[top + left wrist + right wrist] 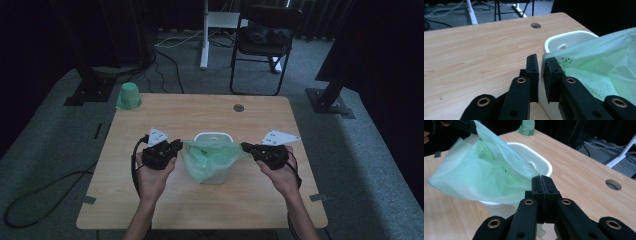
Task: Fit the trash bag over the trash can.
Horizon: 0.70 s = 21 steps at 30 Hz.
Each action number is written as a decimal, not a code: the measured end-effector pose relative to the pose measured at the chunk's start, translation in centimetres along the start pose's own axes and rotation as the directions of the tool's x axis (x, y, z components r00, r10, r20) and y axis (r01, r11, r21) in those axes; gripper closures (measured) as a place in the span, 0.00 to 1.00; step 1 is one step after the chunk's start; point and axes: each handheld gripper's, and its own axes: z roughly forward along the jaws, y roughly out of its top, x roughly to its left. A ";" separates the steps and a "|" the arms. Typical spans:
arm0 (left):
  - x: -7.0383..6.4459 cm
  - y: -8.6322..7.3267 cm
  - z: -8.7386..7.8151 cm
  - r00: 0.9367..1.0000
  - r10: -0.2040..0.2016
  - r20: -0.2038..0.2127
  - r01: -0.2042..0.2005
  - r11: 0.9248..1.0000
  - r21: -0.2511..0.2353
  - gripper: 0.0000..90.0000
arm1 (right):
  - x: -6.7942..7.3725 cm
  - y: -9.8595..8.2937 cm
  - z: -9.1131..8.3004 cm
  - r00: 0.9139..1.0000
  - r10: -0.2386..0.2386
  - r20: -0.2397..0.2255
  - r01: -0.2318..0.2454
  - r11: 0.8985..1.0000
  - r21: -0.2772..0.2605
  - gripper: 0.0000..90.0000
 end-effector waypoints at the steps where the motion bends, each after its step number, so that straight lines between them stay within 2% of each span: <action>1: 0.2 0.1 0.4 1.000 -0.009 0.014 0.009 1.000 0.005 0.92 | -0.1 -0.1 0.2 1.000 0.006 0.002 -0.006 1.000 0.005 0.99; 4: 0.3 0.2 1.1 0.999 -0.021 0.039 0.021 1.000 0.006 0.91 | -0.4 -0.4 1.0 1.000 0.025 -0.008 -0.025 0.999 0.025 0.92; 10: 0.4 0.5 2.0 0.998 -0.028 0.055 0.028 1.000 0.015 0.91 | -0.8 -0.3 1.5 0.998 0.056 -0.037 -0.056 0.998 0.007 0.82; 15: 0.4 0.5 2.3 0.997 -0.027 0.068 0.026 1.000 0.015 0.92 | -1.0 -0.2 1.6 0.994 0.084 -0.065 -0.084 0.996 -0.008 0.77; 21: 0.4 0.6 2.1 0.997 -0.019 0.074 0.018 1.000 0.010 0.92 | -0.9 -0.3 1.2 0.994 0.081 -0.075 -0.083 0.996 -0.016 0.74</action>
